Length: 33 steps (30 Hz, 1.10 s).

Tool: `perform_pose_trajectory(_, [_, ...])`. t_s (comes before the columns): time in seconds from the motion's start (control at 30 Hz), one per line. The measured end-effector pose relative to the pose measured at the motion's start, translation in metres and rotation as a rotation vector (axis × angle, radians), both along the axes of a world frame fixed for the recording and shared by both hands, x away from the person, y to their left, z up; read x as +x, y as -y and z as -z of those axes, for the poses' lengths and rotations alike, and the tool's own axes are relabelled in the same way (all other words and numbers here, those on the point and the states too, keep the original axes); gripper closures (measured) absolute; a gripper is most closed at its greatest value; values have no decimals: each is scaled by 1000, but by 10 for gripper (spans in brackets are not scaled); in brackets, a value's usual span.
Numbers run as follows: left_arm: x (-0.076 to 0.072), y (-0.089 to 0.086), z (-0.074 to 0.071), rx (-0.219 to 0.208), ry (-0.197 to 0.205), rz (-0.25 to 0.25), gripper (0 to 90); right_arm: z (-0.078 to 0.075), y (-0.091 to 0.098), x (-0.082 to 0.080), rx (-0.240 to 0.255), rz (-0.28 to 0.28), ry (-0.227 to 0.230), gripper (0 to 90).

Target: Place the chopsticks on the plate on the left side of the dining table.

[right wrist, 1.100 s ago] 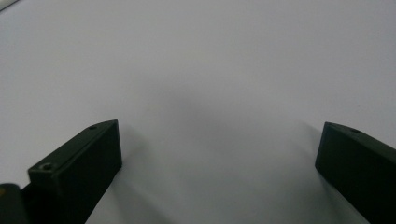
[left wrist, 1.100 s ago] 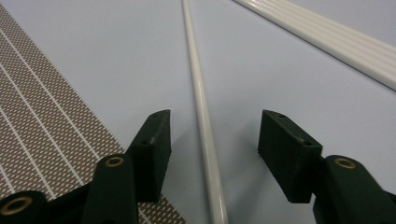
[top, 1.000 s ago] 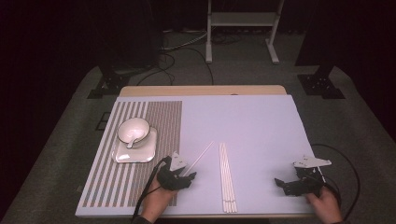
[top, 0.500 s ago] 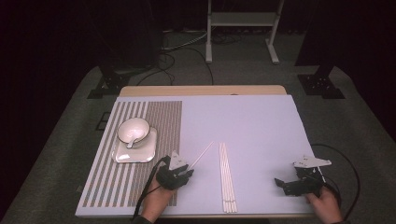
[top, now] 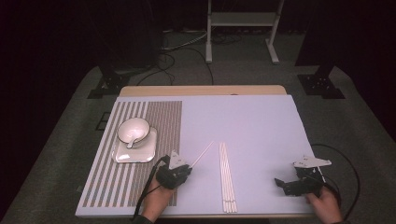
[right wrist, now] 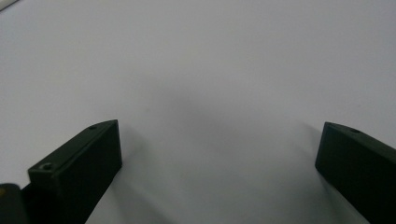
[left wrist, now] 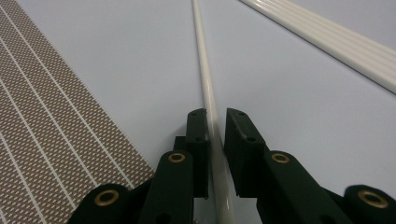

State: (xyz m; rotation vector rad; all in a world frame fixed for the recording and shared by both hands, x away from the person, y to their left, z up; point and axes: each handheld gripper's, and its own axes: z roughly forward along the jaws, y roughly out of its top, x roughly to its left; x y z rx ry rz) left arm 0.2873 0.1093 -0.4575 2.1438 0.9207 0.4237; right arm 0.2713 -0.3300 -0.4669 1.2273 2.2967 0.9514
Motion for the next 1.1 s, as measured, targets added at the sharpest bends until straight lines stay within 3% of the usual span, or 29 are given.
perform_pose_trajectory(0.57, [-1, 1, 0, 10, 10, 6, 840, 0, 0, 0, -1, 1, 1, 0])
perform_pose_trajectory(1.1, [0, -6, -6, -40, -5, 19, 840, 0, 0, 0, 0, 0, 2, 0])
